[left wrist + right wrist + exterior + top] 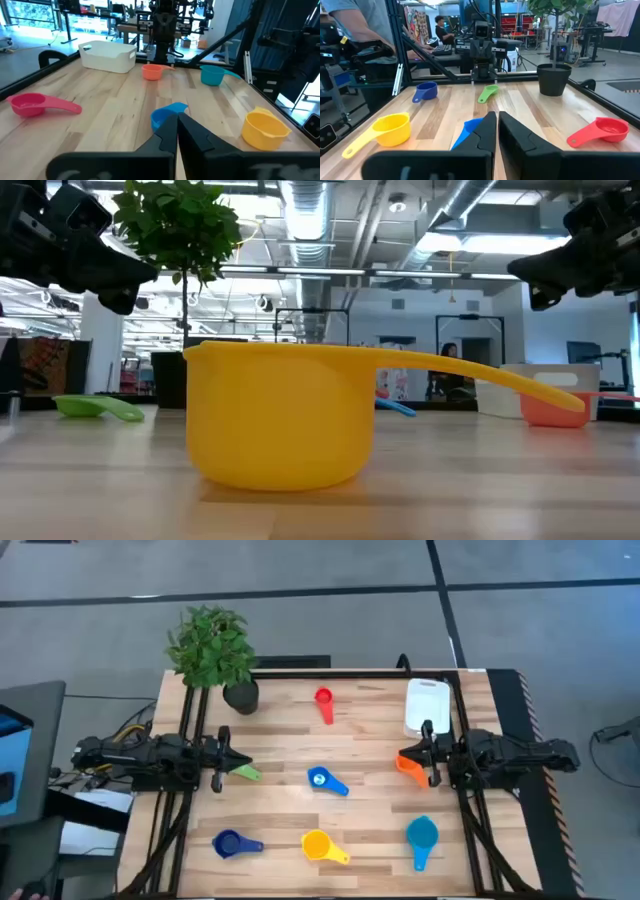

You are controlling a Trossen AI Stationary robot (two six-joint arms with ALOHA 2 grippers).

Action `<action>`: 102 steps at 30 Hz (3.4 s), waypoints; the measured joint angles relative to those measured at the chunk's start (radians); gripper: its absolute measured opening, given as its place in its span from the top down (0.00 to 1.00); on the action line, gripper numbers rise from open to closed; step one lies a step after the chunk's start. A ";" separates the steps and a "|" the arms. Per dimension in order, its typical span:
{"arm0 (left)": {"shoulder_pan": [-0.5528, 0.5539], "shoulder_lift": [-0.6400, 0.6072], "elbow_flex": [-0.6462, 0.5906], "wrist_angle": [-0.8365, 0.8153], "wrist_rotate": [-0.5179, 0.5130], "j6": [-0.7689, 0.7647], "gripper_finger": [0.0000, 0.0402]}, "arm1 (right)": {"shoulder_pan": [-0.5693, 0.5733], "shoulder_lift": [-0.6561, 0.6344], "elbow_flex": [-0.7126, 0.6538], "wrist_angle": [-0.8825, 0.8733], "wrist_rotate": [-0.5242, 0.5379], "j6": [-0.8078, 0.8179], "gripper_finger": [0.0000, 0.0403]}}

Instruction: Nest measuring cups in basket

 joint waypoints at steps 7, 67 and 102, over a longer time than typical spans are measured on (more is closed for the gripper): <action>0.000 0.000 0.000 0.000 0.000 0.000 1.00 | 0.000 0.000 0.000 0.000 0.000 0.000 0.89; 0.000 0.000 0.000 0.000 0.000 0.000 1.00 | 0.000 0.000 0.000 0.000 0.000 0.000 0.89; 0.000 0.031 0.000 0.144 -0.264 -0.768 1.00 | -0.007 -0.001 -0.001 0.319 0.294 0.468 0.92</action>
